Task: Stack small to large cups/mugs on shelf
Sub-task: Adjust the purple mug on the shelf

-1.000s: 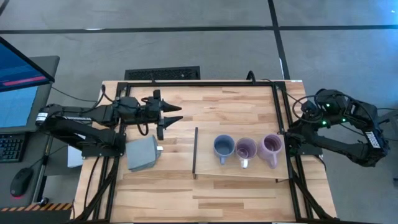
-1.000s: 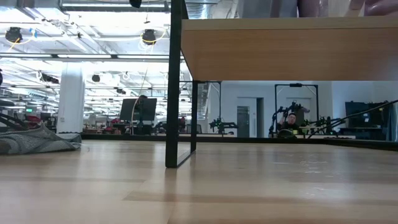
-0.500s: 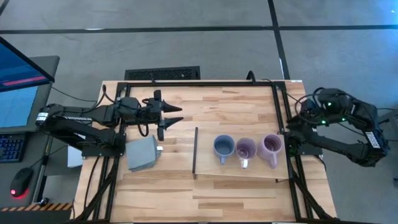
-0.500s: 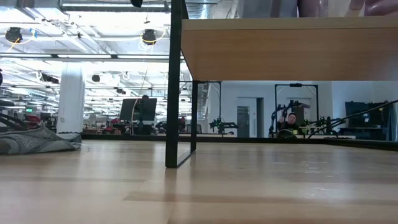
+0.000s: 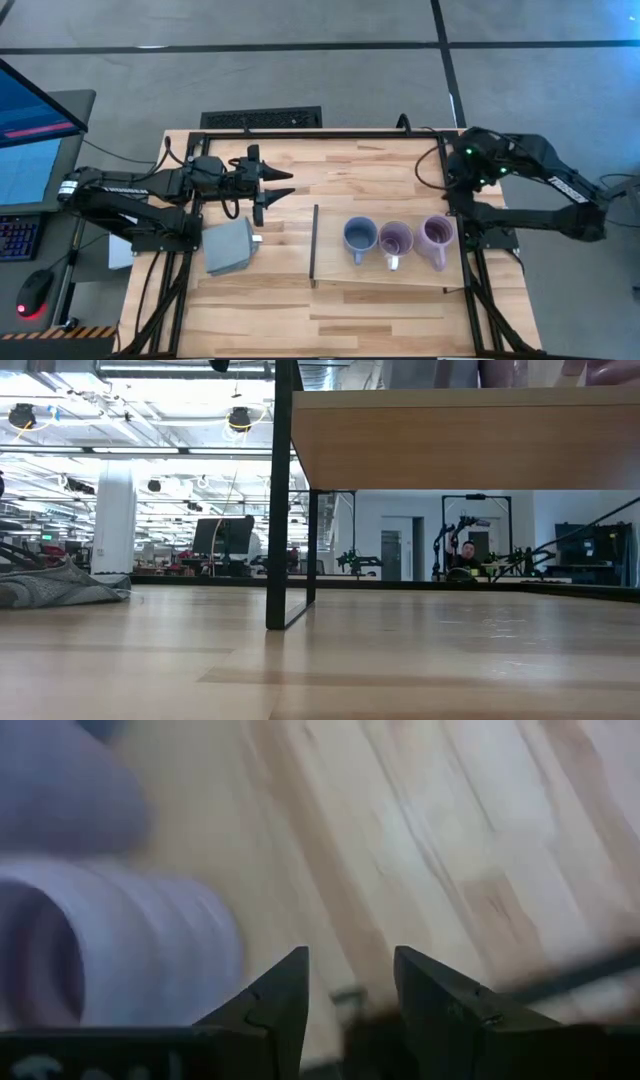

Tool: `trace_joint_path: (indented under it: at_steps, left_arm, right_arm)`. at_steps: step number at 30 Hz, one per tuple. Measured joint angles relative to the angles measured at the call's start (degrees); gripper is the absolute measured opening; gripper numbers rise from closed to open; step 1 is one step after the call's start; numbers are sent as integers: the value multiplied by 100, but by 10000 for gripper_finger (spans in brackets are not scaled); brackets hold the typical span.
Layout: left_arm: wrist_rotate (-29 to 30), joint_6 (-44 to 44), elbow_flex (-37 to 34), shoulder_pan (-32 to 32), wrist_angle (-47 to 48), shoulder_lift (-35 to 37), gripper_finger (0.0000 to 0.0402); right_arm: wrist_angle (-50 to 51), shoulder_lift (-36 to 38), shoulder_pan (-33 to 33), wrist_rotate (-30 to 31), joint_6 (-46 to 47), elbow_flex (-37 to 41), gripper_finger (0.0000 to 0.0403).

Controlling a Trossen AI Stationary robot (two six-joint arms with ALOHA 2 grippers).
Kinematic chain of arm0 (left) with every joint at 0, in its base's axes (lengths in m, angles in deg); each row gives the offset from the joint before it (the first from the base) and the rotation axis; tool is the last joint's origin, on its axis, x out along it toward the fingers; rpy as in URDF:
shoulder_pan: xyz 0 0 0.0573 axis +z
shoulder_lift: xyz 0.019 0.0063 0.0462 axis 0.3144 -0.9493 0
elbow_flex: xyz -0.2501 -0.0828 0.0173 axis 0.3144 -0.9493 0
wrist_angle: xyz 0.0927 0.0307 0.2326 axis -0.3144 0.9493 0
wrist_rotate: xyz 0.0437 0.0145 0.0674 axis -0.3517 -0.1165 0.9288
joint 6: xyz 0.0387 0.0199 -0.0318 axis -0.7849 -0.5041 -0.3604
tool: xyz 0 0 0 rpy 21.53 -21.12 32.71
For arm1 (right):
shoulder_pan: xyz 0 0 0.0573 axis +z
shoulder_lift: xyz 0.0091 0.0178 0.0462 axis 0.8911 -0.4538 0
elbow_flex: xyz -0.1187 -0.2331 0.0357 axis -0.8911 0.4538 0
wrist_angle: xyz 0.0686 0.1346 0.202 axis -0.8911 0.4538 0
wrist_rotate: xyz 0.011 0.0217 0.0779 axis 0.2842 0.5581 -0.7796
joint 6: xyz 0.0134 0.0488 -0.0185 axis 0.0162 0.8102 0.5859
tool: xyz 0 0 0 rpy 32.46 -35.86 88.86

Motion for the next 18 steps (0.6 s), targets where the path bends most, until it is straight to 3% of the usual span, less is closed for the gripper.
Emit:
trace_joint_path:
  at_steps: [2,7,18]
  left_arm:
    - [0,2,0,0,4,0,158]
    - [0,9,0,0,12,0,158]
    - [1,11,1,0,27,0,158]
  right_arm:
    - [200,-50,43,168,0,-63,171]
    - [237,28,349,-191,454,-98,171]
    - [275,-18,2090,-468,2228,-107,171]
